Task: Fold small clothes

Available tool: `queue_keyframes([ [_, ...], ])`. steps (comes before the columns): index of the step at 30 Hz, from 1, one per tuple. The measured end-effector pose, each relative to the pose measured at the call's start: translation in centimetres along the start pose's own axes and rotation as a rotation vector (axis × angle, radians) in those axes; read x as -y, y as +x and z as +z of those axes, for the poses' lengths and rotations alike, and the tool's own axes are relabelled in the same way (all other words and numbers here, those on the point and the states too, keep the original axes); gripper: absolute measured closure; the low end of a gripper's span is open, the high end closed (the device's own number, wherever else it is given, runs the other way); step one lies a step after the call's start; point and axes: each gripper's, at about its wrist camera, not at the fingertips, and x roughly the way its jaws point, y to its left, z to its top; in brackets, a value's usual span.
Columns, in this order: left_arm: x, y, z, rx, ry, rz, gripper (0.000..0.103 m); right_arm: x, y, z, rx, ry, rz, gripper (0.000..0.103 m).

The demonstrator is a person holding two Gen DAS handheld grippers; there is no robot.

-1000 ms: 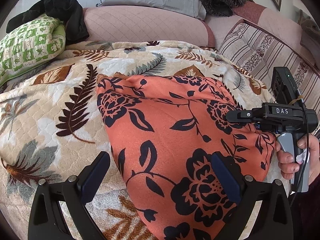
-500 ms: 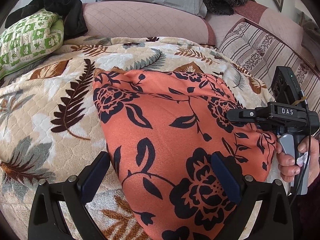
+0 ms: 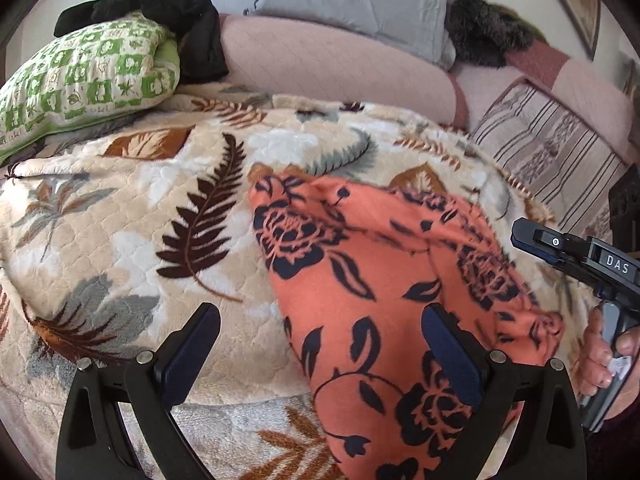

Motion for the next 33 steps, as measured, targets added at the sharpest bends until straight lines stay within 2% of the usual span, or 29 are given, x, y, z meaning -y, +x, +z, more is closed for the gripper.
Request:
queue_keyframes([
  [1, 0.1, 0.9, -0.3, -0.041, 0.021, 0.035, 0.002, -0.2, 1.6, -0.5, -0.076, 0.004, 0.009, 0.071],
  [3, 0.0, 1.3, -0.8, -0.052, 0.013, 0.021, 0.002, -0.4, 5.1, -1.9, -0.246, -0.021, -0.078, 0.071],
  [6, -0.3, 1.0, -0.7, -0.054, 0.0, 0.01, 0.002, -0.5, 5.1, -1.2, -0.238, -0.013, -0.099, 0.073],
  [9, -0.5, 0.8, -0.8, -0.055, -0.008, 0.0, 0.002, -1.4, 4.3, 0.9, -0.146, -0.025, -0.129, 0.073],
  [12, -0.7, 0.5, -0.8, -0.058, -0.006, -0.006, 0.002, -1.5, 7.2, 3.3, -0.195, 0.009, -0.15, 0.072],
  [14, -0.6, 0.3, -0.7, -0.053, 0.006, -0.002, 0.002, -0.1, 10.5, 4.4, -0.243, 0.067, -0.219, 0.071],
  [16, -0.8, 0.0, -0.6, -0.044, 0.008, 0.0, 0.002, 1.9, 14.3, 4.7, -0.333, 0.119, -0.279, 0.07],
  [19, -1.4, -0.7, -0.4, -0.041, -0.021, -0.001, 0.002, 0.6, 14.2, 6.6, -0.304, 0.128, -0.305, 0.07],
  [21, -1.7, -1.0, -0.4, -0.049, -0.033, -0.004, 0.002, -2.0, 13.6, 7.4, -0.248, 0.075, -0.234, 0.07],
  [22, -1.8, -1.2, -0.5, -0.058, -0.032, -0.004, 0.002, -3.2, 13.8, 7.5, -0.25, 0.06, -0.18, 0.07],
  [24, -1.9, -1.5, -0.8, -0.068, -0.02, -0.01, 0.002, -5.7, 15.2, 7.1, -0.285, 0.054, -0.063, 0.069],
  [26, -1.8, -1.7, -1.4, -0.085, 0.008, -0.013, 0.002, -7.9, 17.2, 6.5, -0.321, 0.032, 0.006, 0.07],
  [28, -1.6, -1.6, -2.4, -0.108, 0.056, -0.028, 0.002, -8.8, 20.4, 5.3, -0.407, 0.061, 0.021, 0.07],
  [29, -1.6, -1.6, -2.9, -0.11, 0.08, -0.03, 0.002, -8.6, 22.2, 4.6, -0.452, 0.077, -0.001, 0.07],
  [30, -1.8, -1.8, -3.2, -0.099, 0.094, -0.035, 0.002, -8.4, 23.2, 4.0, -0.449, 0.066, -0.022, 0.07],
  [31, -2.0, -2.0, -3.4, -0.093, 0.096, -0.05, 0.002, -8.3, 23.0, 4.0, -0.401, 0.061, -0.013, 0.07],
  [33, -2.6, -2.4, -3.4, -0.102, 0.084, -0.069, 0.002, -8.2, 21.6, 4.2, -0.385, 0.119, -0.003, 0.07],
])
